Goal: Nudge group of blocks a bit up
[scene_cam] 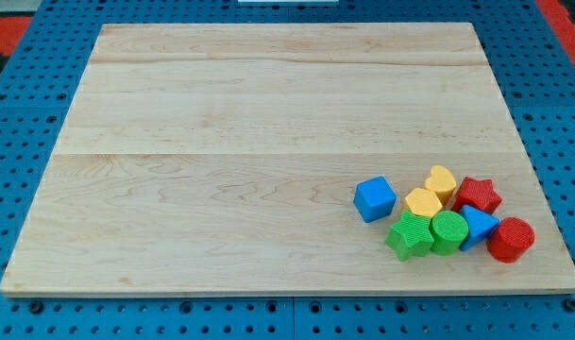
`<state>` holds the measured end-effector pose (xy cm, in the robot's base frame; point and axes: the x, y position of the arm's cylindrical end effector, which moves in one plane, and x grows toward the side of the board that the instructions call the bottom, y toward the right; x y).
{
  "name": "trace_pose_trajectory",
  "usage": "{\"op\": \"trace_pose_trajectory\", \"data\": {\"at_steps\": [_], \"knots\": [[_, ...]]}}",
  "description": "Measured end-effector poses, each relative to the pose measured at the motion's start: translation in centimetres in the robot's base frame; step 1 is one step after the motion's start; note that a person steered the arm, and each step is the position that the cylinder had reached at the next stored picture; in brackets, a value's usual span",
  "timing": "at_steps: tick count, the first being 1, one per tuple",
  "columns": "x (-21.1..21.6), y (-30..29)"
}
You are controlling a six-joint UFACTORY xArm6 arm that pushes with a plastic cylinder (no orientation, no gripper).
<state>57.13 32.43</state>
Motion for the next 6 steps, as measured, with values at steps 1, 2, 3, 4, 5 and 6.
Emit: {"op": "trace_pose_trajectory", "data": {"at_steps": [1,2,3,4,5,6], "knots": [[3.0,-0.5],[2.4,-3.9],[1.4,-10.7],[0.2,-13.8],[-1.7,-14.0],[-3.6,-16.1]]}}
